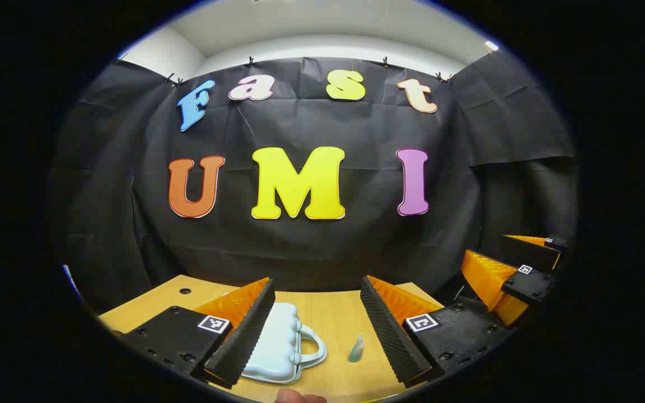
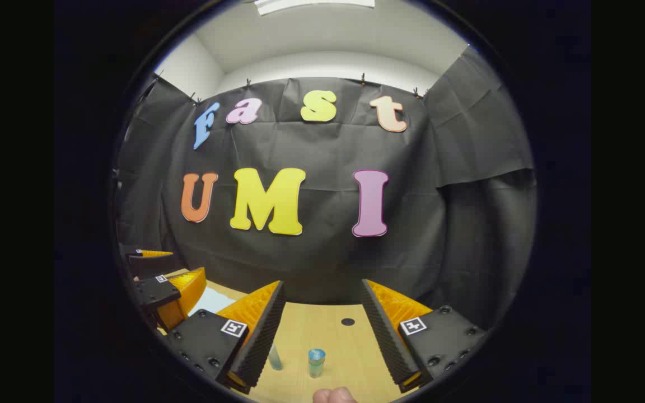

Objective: First open the suitcase, pack the skin care products into it, and then close the suitcase.

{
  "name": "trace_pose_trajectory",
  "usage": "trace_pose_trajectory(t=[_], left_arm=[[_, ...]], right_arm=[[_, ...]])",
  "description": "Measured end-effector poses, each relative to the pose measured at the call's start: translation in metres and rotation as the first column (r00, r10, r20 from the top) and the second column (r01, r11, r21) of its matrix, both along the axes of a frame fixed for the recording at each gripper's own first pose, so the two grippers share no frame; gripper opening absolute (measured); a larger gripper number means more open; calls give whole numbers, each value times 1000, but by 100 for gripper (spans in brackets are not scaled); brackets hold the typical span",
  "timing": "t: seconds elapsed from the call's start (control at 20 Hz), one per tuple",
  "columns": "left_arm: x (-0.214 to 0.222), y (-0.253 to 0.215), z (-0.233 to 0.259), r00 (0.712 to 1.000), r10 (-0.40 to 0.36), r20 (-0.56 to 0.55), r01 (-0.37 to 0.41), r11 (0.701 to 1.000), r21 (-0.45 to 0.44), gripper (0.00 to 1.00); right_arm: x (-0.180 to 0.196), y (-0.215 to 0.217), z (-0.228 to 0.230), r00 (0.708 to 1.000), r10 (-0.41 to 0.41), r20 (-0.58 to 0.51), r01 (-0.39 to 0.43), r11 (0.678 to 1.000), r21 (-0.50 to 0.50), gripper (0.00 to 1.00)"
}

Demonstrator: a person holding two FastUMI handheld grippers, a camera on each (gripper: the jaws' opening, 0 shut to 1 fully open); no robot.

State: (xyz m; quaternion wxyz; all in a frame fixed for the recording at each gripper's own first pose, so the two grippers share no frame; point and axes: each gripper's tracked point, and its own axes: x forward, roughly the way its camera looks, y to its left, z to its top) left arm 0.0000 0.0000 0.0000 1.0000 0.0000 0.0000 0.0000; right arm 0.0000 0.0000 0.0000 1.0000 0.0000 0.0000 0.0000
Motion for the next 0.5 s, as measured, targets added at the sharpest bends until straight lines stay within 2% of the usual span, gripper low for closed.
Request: trace_pose_trajectory(t=[0.5], left_arm=[[7,-5,-4,1000,4,-8,-4,1000,4,98]], right_arm=[[6,-13,-3,1000,-22,-3,22,1000,11,80]])
